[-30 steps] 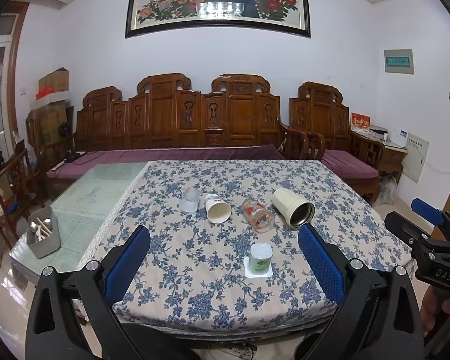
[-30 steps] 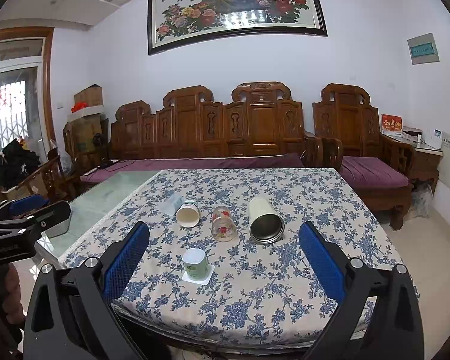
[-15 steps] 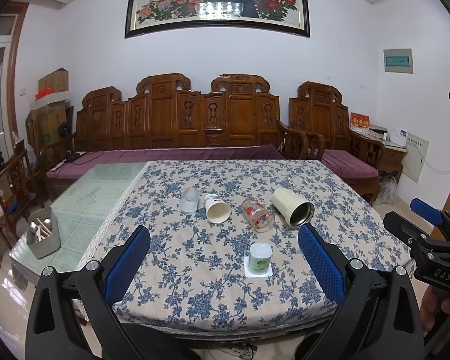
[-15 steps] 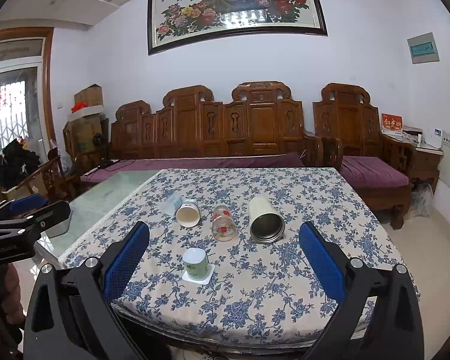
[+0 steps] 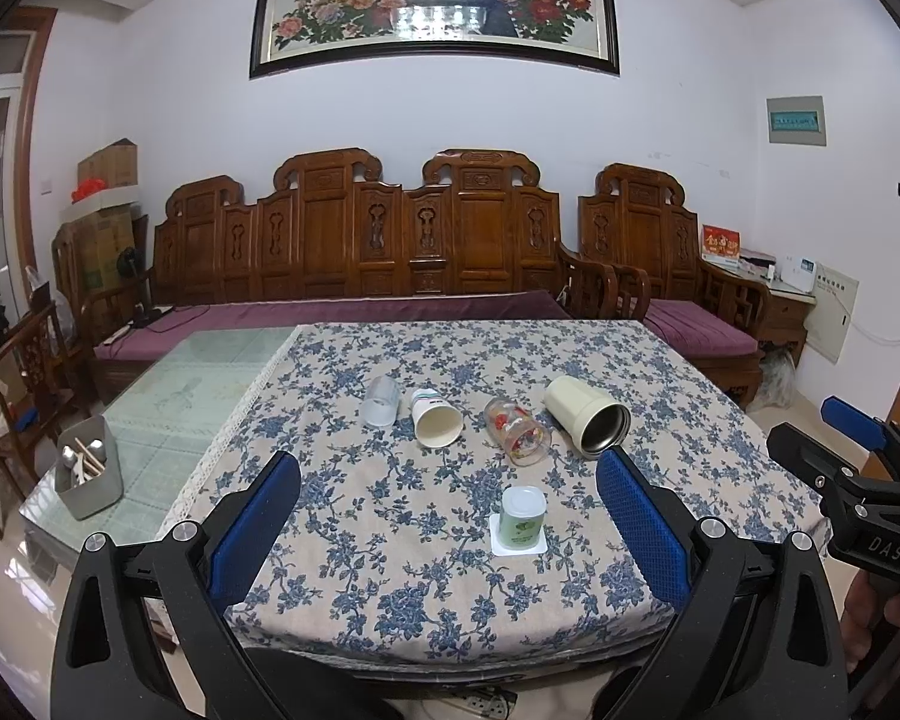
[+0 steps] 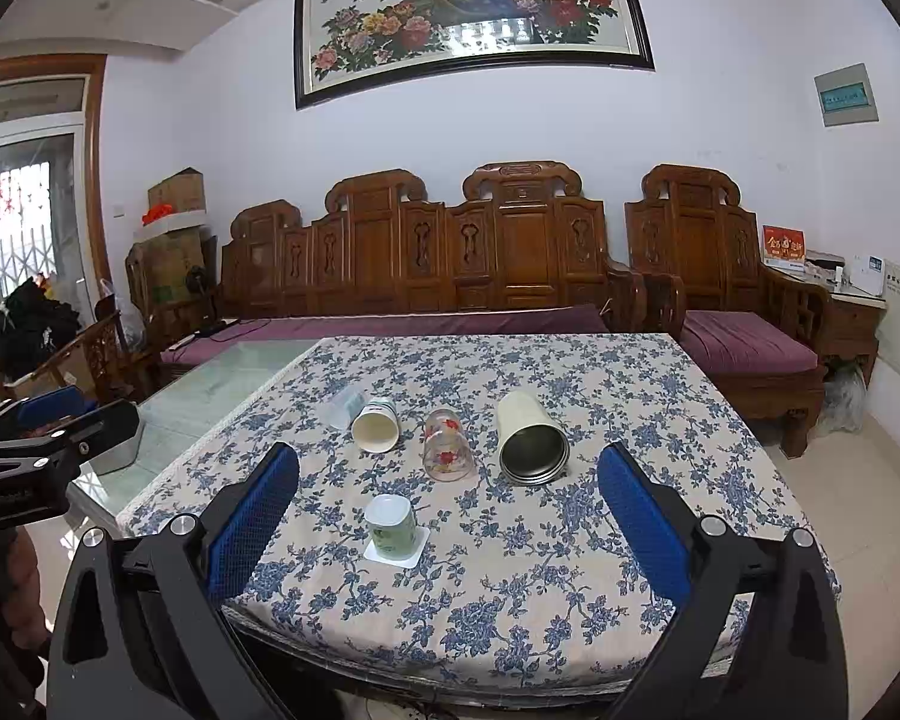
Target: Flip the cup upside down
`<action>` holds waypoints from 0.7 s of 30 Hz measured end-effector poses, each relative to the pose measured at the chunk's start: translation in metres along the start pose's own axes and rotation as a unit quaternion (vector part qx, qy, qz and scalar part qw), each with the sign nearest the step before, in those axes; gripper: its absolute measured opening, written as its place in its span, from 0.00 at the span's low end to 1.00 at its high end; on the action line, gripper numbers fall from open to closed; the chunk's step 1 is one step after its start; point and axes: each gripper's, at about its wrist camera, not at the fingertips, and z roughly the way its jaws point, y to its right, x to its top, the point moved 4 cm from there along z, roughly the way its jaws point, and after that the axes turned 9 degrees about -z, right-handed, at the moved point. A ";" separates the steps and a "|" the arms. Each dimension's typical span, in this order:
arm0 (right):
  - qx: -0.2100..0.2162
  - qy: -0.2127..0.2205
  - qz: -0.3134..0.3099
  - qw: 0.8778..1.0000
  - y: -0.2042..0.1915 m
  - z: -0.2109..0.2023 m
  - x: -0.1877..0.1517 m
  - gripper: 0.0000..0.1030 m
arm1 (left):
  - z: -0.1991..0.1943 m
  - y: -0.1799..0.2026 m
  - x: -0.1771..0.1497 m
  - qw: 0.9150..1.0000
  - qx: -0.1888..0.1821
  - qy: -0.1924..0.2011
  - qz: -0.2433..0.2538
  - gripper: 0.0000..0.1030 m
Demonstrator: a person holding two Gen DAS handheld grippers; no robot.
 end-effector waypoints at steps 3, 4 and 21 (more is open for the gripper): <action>0.000 0.000 0.000 1.000 0.000 0.000 0.000 0.98 | 0.000 0.000 0.000 1.000 0.000 0.000 0.000 0.92; 0.001 -0.001 0.000 1.000 0.000 0.000 0.000 0.98 | 0.000 0.000 0.000 1.000 0.000 0.000 0.000 0.92; 0.000 -0.001 0.001 1.000 -0.001 0.001 -0.004 0.98 | -0.001 0.001 0.001 1.000 0.000 0.004 0.002 0.92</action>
